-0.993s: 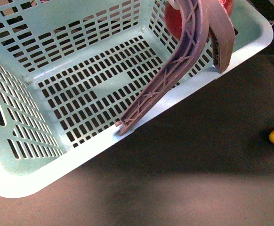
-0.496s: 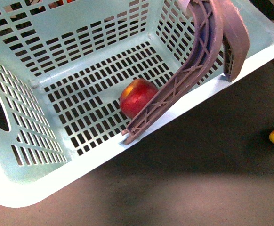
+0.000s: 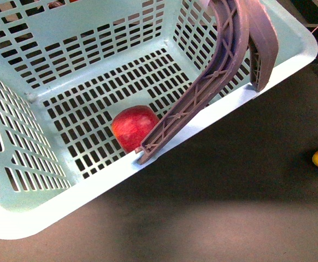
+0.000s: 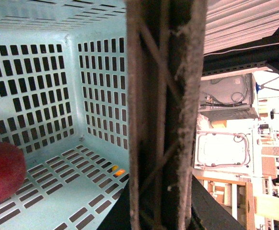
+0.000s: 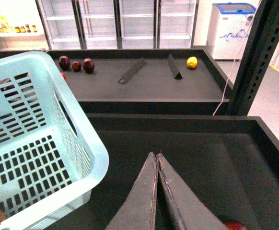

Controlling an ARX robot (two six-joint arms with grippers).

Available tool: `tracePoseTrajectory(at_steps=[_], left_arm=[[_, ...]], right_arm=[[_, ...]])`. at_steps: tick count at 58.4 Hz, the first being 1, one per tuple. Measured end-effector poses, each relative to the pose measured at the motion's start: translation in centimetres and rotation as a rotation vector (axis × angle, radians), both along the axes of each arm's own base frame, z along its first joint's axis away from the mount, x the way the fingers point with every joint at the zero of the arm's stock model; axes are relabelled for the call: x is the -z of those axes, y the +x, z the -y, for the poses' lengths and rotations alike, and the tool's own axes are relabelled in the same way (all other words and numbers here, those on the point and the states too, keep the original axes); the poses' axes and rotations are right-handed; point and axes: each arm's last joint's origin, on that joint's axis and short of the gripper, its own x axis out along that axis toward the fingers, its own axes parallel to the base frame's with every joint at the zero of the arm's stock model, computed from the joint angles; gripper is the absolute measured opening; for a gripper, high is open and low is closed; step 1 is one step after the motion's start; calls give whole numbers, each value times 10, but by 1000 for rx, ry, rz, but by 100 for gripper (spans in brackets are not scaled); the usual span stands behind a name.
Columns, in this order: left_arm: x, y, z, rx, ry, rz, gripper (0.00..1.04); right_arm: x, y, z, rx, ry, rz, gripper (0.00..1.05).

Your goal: Pick apple with right arm and hold basket with left

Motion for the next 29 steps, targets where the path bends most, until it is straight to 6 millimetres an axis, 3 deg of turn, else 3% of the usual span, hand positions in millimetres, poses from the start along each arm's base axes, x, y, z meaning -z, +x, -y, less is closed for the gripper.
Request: tracePoseTrajectory(at_steps=[29], left_arm=[[0,0,0,-3,2,1,7]], right_arm=[[22,-31,22,6,-2,-3,2]])
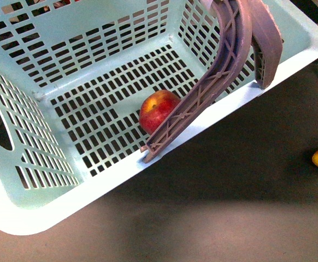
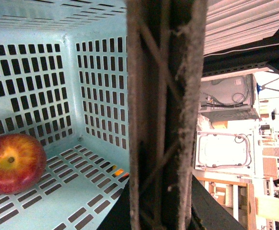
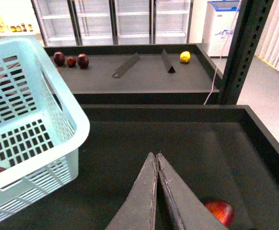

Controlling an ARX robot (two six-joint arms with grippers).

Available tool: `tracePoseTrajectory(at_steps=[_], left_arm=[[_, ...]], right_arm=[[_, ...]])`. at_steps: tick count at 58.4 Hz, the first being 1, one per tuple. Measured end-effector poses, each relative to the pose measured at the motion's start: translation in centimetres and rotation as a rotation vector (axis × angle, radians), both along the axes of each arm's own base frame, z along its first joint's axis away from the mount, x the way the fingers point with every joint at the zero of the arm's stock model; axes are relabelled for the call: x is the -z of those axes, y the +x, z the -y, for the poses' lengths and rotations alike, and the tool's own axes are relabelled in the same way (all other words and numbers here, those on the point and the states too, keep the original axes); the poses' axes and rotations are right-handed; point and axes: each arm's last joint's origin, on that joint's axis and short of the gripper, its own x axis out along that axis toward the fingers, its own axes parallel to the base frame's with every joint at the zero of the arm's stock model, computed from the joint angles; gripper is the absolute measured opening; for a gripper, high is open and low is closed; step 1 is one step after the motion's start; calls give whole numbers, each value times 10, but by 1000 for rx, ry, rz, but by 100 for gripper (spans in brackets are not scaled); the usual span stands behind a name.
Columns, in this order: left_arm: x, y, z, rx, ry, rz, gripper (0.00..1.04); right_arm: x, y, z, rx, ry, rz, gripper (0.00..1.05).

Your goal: Pick apple with right arm and hold basket with left

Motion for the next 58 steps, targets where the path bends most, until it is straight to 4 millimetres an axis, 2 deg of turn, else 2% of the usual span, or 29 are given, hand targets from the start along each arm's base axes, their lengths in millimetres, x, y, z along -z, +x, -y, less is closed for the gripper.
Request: tracePoseTrajectory(at_steps=[16,58], left_arm=[[0,0,0,5,-4,-2,7],[0,0,0,3,-2,-1,7]], right_arm=[[8,-10,0,0,0,15,2],[6,-27,0,-1,0,28,2]])
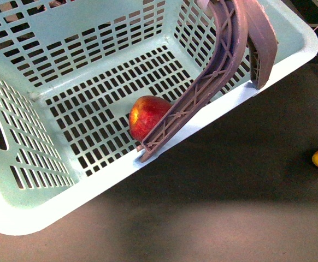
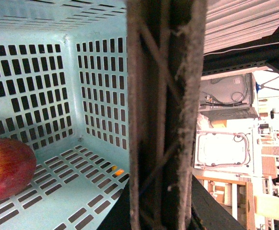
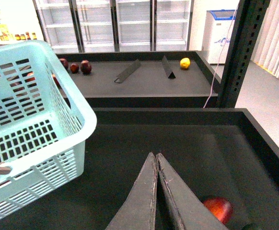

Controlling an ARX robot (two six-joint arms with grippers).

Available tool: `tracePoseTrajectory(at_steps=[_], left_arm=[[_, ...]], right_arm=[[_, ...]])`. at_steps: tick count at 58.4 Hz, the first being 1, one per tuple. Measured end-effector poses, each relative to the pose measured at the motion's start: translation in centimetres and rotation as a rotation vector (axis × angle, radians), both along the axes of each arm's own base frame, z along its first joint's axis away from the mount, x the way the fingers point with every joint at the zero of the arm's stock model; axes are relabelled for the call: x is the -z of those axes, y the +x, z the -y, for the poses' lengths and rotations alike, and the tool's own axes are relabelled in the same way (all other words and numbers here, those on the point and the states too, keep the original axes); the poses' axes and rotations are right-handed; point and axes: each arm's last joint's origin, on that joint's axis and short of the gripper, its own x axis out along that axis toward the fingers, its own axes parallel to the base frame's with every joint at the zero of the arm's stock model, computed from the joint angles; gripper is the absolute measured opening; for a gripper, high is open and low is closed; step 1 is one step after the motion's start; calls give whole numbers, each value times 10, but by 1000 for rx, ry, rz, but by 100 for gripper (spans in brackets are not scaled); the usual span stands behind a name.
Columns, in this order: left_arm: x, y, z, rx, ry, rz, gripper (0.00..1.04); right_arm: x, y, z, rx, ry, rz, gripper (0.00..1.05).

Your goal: Pick apple with right arm and hold basket with left

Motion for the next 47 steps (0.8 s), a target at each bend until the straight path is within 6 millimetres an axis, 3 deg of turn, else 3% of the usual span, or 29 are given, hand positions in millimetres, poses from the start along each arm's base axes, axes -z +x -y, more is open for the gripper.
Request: tracePoseTrajectory(at_steps=[29,40,47], left_arm=[[0,0,0,0,-1,-1,7],[0,0,0,1,0,0,7],[0,0,0,1,0,0,7]], right_arm=[[3,-13,0,1,-1,-6,3],[3,-14,0,1,0,-5,44],[3,-14,0,0,0,-5,64]])
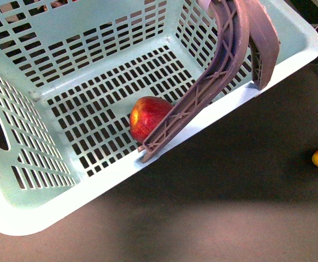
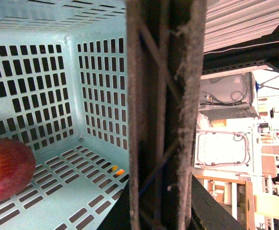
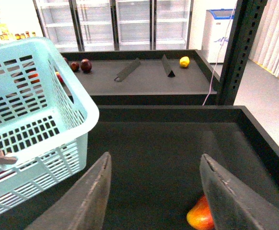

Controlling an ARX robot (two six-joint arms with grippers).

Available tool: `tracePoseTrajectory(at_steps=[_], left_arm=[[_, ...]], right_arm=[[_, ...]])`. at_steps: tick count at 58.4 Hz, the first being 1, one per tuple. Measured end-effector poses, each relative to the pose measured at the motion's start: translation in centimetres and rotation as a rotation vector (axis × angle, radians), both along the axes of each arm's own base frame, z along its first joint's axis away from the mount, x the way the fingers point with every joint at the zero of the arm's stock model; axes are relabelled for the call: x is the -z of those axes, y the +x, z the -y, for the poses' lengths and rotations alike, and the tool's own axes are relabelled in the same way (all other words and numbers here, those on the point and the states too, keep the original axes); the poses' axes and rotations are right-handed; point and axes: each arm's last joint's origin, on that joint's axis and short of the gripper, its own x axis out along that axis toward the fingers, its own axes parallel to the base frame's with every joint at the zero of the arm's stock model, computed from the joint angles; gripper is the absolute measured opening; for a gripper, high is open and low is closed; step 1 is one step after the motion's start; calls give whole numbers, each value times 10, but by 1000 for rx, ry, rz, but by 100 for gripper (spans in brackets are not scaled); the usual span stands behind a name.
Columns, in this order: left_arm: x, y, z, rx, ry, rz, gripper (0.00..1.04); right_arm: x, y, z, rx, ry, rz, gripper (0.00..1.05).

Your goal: Pick apple with right arm and hold basket with left

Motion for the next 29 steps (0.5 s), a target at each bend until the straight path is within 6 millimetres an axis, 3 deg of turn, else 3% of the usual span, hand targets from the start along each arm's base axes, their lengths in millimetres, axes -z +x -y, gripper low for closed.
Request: tracePoseTrajectory(at_steps=[12,17,21,29], left_arm=[[0,0,0,0,1,1,7],[0,0,1,-63,15,3,7],[0,1,0,-327,22,-5,7],[-6,11,-21,-528,24,26,7]], right_arm=[[0,0,0,0,0,0,97],[0,0,0,0,0,0,96],[0,0,0,0,0,0,96],[0,0,0,0,0,0,96]])
